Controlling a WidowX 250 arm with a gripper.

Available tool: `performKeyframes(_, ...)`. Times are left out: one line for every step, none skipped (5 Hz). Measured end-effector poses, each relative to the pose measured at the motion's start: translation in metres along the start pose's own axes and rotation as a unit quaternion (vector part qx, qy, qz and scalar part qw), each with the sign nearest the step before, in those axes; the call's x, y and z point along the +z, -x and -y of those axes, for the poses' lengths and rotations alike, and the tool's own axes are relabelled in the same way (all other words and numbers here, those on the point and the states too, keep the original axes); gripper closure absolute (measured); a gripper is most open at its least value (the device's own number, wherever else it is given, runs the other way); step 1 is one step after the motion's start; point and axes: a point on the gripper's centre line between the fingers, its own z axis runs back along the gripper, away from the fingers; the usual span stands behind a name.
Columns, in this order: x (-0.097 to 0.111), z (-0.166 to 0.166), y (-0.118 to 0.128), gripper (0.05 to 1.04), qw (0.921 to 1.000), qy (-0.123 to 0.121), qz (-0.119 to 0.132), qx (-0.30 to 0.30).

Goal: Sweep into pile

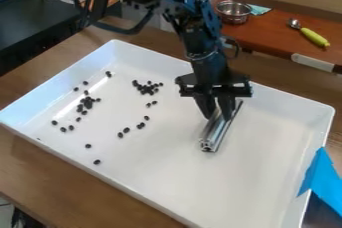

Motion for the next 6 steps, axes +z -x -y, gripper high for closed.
performKeyframes(0.005, -0.021, -0.011, 0.749, 0.9998, -0.001, 0.000, 0.022)
performKeyframes(0.015, -0.058, -0.020, 0.749, 0.9986, -0.006, -0.003, 0.053)
performKeyframes(0.029, -0.092, -0.027, 0.749, 0.9973, -0.011, 0.003, 0.073)
performKeyframes(0.033, -0.113, -0.026, 0.749, 0.9970, -0.027, 0.005, 0.072)
performKeyframes(0.037, -0.136, -0.008, 0.749, 0.9943, -0.062, 0.013, 0.086)
performKeyframes(0.041, -0.144, 0.004, 0.749, 0.9924, -0.090, 0.025, 0.080)
